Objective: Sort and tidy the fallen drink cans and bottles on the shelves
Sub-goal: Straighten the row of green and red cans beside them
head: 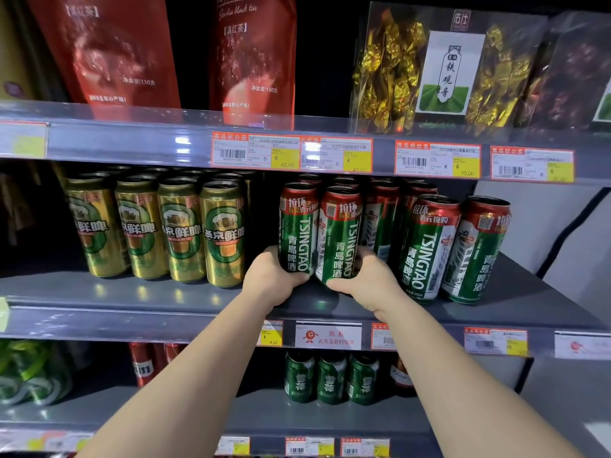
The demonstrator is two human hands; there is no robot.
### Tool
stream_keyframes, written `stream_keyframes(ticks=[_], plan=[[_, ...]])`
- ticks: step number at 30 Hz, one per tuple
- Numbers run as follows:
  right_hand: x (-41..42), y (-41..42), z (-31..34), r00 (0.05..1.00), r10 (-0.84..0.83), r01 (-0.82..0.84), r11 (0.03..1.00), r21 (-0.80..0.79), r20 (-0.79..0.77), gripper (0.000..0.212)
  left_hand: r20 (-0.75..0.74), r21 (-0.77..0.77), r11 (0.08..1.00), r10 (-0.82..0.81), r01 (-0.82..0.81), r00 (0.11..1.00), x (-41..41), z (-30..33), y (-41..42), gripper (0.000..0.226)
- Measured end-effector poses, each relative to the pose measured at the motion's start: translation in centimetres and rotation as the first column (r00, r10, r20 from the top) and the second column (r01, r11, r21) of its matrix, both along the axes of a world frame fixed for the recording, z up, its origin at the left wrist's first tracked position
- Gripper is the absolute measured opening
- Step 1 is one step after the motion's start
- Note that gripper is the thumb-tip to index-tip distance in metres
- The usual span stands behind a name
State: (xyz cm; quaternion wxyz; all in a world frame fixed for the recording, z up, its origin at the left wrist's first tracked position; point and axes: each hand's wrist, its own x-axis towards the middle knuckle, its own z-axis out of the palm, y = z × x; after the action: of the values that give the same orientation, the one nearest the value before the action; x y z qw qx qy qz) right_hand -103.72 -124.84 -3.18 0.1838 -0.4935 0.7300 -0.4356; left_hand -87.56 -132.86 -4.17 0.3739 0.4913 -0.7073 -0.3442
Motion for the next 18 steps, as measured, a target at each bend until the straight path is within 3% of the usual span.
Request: stream_keyframes(ticks=[7, 13, 16, 18], plan=[[0.6, -0.2, 0.4, 0.989, -0.092, 0.096, 0.995, 0.036, -0.120, 0.073, 0.016, -0.012, 1.000, -0.002, 0.002, 1.000, 0.0, -0.2, -0.2, 0.058], [1.4, 0.9, 1.3, 0.986, -0.073, 0.087, 0.993, 0.084, -0.150, 0.059, 0.059, -0.037, 0.999, 0.021, -0.019, 0.998, -0.3, -0.2, -0.3, 0.068], [1.4, 2.3, 1.2, 0.984, -0.106, 0.109, 0.994, 0.012, -0.142, 0.076, 0.012, -0.217, 0.956, 0.207, -0.199, 0.978, -0.6, 0.7, 1.2, 0.089], [1.1, 4.2, 0.7, 0.977, -0.190, 0.170, 0.969, -0.177, -0.102, 0.060, -0.105, -0.420, 0.851, 0.300, -0.316, 0.948, -1.0, 1.4, 3.2, 0.079]])
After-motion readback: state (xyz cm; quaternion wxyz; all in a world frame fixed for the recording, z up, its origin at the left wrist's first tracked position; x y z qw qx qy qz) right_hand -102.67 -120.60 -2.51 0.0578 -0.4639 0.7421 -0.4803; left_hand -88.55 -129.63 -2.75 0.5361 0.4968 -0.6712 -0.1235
